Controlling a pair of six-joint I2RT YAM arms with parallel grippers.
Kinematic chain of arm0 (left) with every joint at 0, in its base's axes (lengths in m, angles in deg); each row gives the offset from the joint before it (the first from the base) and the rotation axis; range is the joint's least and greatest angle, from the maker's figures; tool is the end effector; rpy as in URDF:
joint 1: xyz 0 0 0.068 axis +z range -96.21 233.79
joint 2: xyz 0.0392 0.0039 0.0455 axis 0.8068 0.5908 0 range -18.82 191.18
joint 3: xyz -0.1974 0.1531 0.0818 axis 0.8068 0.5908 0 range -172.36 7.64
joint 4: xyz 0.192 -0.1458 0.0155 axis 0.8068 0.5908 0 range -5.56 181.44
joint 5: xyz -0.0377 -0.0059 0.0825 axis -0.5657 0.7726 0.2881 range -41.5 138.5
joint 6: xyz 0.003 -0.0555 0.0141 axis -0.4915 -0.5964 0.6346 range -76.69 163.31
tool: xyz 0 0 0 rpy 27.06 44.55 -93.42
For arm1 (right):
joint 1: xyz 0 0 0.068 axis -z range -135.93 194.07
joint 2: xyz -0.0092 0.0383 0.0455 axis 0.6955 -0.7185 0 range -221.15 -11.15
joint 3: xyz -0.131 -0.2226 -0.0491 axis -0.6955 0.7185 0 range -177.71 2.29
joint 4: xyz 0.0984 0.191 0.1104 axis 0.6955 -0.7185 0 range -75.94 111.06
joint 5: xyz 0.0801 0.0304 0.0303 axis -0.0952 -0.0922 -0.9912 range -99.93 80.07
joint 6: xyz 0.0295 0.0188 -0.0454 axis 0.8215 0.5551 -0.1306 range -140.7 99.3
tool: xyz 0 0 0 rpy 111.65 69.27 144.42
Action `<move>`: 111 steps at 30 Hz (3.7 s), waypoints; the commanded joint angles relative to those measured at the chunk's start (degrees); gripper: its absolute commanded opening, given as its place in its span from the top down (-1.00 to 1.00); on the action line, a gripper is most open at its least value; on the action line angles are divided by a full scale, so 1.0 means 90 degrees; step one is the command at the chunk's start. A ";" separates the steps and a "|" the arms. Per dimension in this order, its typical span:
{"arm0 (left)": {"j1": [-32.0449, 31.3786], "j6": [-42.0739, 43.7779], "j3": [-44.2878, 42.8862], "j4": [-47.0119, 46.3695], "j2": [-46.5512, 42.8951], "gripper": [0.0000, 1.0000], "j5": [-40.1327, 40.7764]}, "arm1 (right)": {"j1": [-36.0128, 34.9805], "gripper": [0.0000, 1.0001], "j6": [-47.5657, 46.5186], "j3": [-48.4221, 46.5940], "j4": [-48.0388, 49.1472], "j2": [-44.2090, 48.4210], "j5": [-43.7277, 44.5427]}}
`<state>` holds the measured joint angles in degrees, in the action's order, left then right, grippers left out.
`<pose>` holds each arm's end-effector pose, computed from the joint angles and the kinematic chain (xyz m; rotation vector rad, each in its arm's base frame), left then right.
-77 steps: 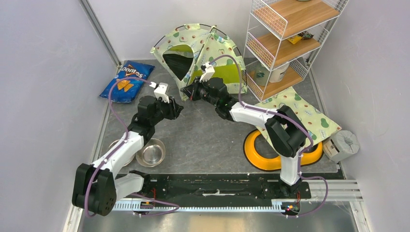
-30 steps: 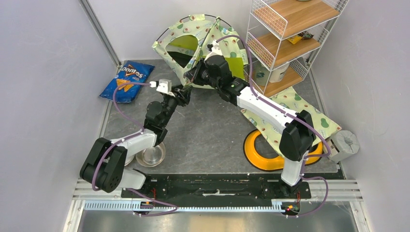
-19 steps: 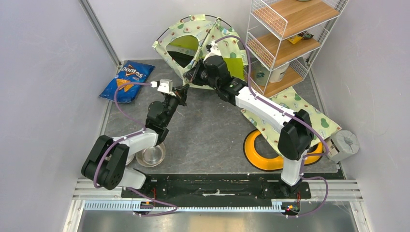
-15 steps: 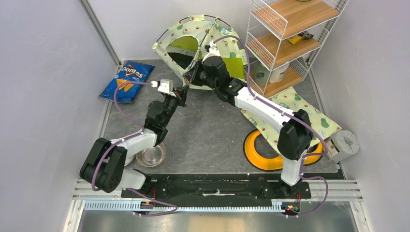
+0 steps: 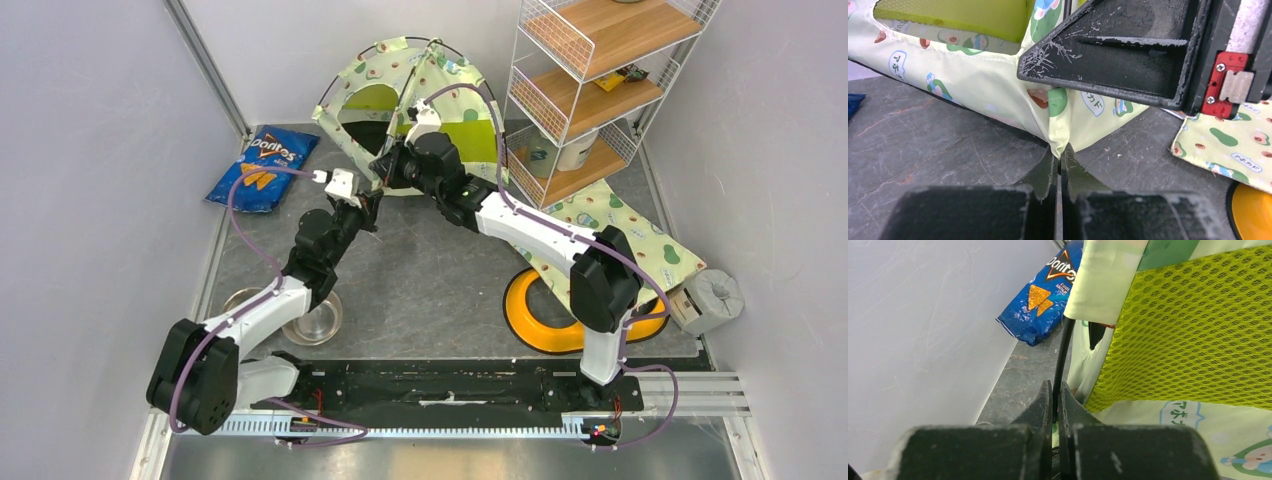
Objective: Set up the pet tent
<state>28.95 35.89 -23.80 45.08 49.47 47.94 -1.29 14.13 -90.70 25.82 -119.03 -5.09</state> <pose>0.2317 -0.1077 0.2681 0.2415 1.5255 -0.4553 0.3131 0.3122 0.3355 -0.1042 1.8417 0.9344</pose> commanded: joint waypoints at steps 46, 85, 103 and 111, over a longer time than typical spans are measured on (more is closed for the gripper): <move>-0.0017 -0.0474 -0.1243 0.4655 -0.2858 -0.70 0.2066 | -0.0219 -0.44 -0.1599 0.0685 -0.2585 0.1125 0.0969; -0.0020 -0.0035 -0.2492 0.5871 -0.2682 -0.64 0.1168 | 0.1022 -0.58 -0.3920 -0.0711 -0.4300 0.1209 -0.1055; -0.0014 -0.0029 -0.2515 0.5672 -0.2259 -0.64 0.0972 | 0.1027 -0.78 -0.2520 0.2659 -0.5795 0.2754 0.2711; -0.0013 -0.0124 -0.2434 0.5437 -0.2247 -0.64 0.0806 | 0.1087 -0.78 -0.2895 0.2708 -0.5563 0.1315 0.3392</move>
<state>28.69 34.03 -44.28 97.19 29.25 56.70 7.99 -10.26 -65.63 -26.16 -102.94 18.84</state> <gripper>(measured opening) 0.821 0.891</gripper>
